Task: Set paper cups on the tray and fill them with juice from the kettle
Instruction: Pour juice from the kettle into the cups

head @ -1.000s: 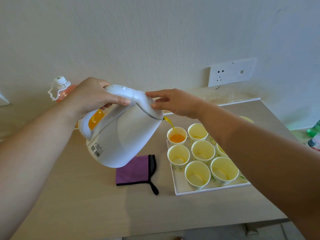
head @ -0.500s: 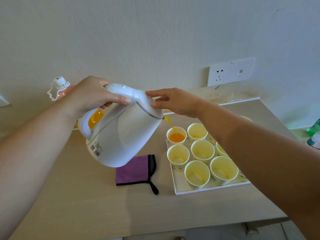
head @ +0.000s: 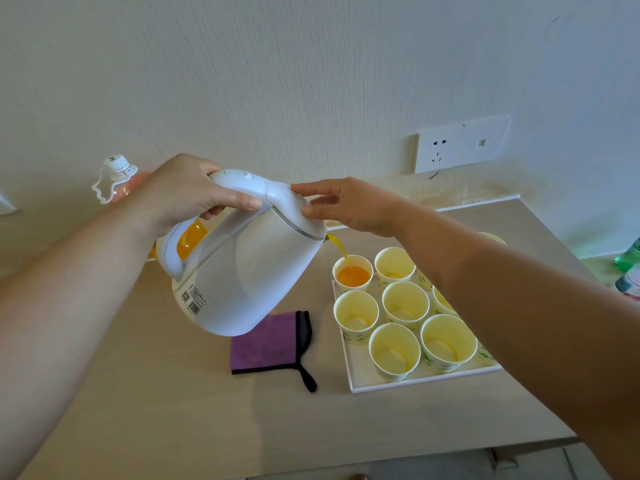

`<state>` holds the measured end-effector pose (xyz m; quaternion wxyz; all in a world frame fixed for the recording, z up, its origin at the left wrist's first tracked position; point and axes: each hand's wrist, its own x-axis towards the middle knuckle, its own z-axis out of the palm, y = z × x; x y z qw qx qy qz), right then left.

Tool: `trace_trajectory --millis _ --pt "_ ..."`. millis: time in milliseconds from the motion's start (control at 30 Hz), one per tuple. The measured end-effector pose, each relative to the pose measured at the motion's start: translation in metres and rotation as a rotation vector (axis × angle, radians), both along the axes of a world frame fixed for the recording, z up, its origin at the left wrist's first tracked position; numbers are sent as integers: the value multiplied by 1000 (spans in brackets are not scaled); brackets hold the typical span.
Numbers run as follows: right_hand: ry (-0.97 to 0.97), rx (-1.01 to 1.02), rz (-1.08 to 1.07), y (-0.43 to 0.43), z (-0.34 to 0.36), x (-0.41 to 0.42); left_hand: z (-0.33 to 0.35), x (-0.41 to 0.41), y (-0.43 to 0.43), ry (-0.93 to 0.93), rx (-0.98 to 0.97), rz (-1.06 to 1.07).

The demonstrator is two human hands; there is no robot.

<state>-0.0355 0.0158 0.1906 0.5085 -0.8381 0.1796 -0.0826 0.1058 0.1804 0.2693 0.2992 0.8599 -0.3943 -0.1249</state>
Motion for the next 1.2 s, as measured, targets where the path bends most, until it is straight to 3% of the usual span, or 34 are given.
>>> trace_trajectory --millis 1200 --pt "110 -14 -13 -21 -35 -8 -42 3 -26 147 61 -41"
